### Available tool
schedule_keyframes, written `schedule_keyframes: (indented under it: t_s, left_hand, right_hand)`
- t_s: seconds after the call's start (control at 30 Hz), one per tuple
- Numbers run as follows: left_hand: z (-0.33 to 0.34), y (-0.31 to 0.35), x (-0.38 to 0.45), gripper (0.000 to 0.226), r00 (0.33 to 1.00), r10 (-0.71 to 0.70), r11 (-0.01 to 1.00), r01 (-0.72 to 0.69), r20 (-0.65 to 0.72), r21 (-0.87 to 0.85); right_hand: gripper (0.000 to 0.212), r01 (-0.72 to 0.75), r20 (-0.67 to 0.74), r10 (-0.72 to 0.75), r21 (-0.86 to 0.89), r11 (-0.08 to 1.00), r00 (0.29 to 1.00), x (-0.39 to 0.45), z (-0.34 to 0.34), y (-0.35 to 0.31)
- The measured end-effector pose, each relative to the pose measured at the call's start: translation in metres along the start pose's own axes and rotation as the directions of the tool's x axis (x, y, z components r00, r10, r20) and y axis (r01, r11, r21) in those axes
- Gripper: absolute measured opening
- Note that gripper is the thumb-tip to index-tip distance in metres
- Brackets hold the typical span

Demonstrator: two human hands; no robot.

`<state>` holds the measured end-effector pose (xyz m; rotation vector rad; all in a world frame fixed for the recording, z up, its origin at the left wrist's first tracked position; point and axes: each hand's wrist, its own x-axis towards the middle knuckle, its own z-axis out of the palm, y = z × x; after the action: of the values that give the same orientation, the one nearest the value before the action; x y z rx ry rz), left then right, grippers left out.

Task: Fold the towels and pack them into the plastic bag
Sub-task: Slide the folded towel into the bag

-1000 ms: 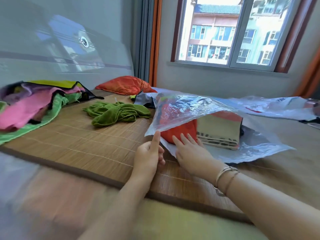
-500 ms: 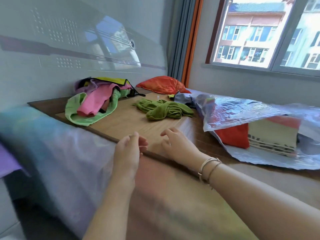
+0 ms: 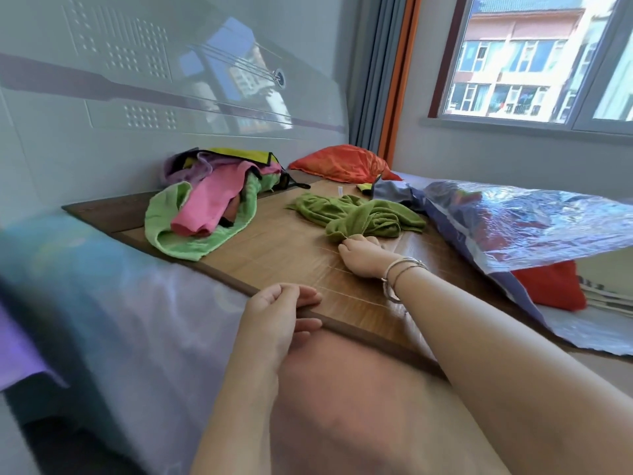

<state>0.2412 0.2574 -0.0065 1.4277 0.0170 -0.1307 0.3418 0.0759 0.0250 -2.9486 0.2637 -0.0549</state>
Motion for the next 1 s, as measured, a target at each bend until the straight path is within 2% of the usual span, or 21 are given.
schedule_keyframes:
  t_s: [0.07,0.17,0.2,0.27,0.37,0.43,0.5,0.67,0.77,0.83,0.87,0.9,1.0]
  left_hand:
    - [0.002,-0.002,-0.005,0.025,1.000,0.028,1.000,-0.028,0.005,0.003]
    - [0.009,-0.008,-0.018,0.010,0.993,0.119,0.990,-0.119,0.011,0.080]
    - [0.013,-0.011,-0.024,0.012,0.986,0.164,0.979,-0.165,0.021,0.119]
    - [0.020,-0.014,-0.040,0.036,0.968,0.246,0.938,-0.251,0.054,0.239]
    - [0.033,-0.017,-0.067,0.074,0.928,0.353,0.791,-0.363,0.118,0.493]
    - [0.043,-0.019,-0.088,0.081,0.907,0.381,0.659,-0.401,0.177,0.636]
    - [0.053,-0.020,-0.108,0.073,0.881,0.406,0.580,-0.454,0.243,0.676]
    - [0.070,-0.021,-0.145,0.022,0.758,0.549,0.471,-0.629,0.352,0.619]
    - [0.071,-0.021,-0.153,0.018,0.703,0.582,0.363,-0.674,0.408,0.644]
    - [0.068,-0.025,-0.155,0.013,0.697,0.575,0.298,-0.666,0.428,0.684]
    - [0.068,-0.026,-0.156,0.009,0.702,0.574,0.300,-0.660,0.422,0.689]
    - [0.067,-0.025,-0.158,0.007,0.714,0.568,0.344,-0.658,0.410,0.670]
    - [0.068,-0.019,-0.162,0.014,0.783,0.461,0.582,-0.622,0.417,0.524]
  right_hand:
    - [0.041,0.006,-0.067,0.002,0.121,0.993,0.998,-0.025,-0.005,0.000]
    - [0.040,0.154,-0.217,-0.100,0.251,0.956,0.971,-0.081,-0.009,0.013]
    - [0.034,0.210,-0.282,-0.120,0.314,0.926,0.952,-0.105,-0.010,0.019]
    - [0.018,0.296,-0.370,-0.143,0.397,0.869,0.918,-0.156,-0.012,0.032]
    - [0.021,0.397,-0.474,-0.141,0.498,0.771,0.869,-0.228,-0.017,0.044]
    - [0.022,0.416,-0.511,-0.101,0.553,0.722,0.854,-0.267,-0.022,0.050]
    - [0.029,0.442,-0.542,-0.065,0.603,0.664,0.838,-0.299,-0.028,0.058]
    - [0.036,0.435,-0.522,0.009,0.720,0.540,0.853,-0.349,-0.040,0.083]
    - [0.032,0.393,-0.483,0.064,0.777,0.492,0.873,-0.364,-0.044,0.096]
    - [0.034,0.367,-0.452,0.088,0.808,0.461,0.887,-0.371,-0.046,0.103]
    - [0.036,0.355,-0.439,0.091,0.818,0.453,0.894,-0.372,-0.046,0.106]
    - [0.037,0.343,-0.428,0.091,0.819,0.460,0.899,-0.373,-0.045,0.110]
    - [0.043,0.304,-0.388,0.076,0.816,0.491,0.918,-0.372,-0.041,0.120]
